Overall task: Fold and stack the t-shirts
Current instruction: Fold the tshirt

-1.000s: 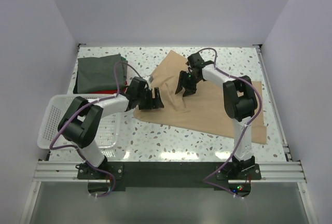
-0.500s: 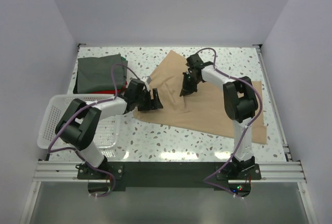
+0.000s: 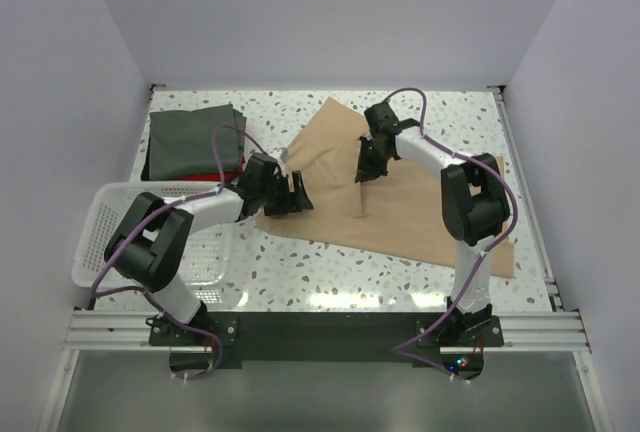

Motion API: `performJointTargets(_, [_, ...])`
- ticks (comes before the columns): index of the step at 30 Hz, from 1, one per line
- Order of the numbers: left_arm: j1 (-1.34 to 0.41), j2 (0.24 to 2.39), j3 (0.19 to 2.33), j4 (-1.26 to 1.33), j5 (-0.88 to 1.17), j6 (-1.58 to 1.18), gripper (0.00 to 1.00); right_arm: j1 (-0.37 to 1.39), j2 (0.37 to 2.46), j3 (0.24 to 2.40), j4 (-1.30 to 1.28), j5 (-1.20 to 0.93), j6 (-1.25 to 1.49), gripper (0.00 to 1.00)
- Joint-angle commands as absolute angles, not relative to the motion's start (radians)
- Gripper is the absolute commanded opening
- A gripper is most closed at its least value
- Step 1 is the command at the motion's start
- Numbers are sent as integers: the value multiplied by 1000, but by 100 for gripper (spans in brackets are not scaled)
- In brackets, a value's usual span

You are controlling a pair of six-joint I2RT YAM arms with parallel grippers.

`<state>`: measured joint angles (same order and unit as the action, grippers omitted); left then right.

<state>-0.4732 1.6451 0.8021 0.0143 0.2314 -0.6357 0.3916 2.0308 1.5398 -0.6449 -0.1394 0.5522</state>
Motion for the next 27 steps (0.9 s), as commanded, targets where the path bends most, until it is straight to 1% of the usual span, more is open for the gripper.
performJointTargets(1, [-465,1623,781,2,209,-644,78,388,2011,1540,-670,-94,566,0])
performJointTargets(3, [-465,1614,781,-41,201,-650,78,390,2011,1543,-693,-75,574,0])
performJointTargets(9, [-465,1589,790,-52,196,-655,79,390,2022,1543,-726,-51,583,1])
performJointTargets(12, [-466,1586,807,-60,201,-649,79,390,2016,1539,-715,-52,580,18])
performJointTargets(13, [-466,1582,814,-60,199,-650,79,388,2007,1537,-715,-51,580,30])
performJointTargets(17, [-468,1569,844,-71,206,-643,79,390,1987,1568,-730,-25,560,60])
performJointTargets(19, [-469,1560,871,-84,202,-632,79,390,1970,1581,-752,-3,540,66])
performJointTargets(22, [-476,1551,923,-110,199,-620,79,388,1918,1592,-775,41,511,72])
performJointTargets(25, [-491,1543,976,-135,193,-611,79,373,1849,1560,-792,71,497,77])
performJointTargets(27, [-503,1546,988,-127,193,-611,79,354,1781,1484,-776,60,508,78])
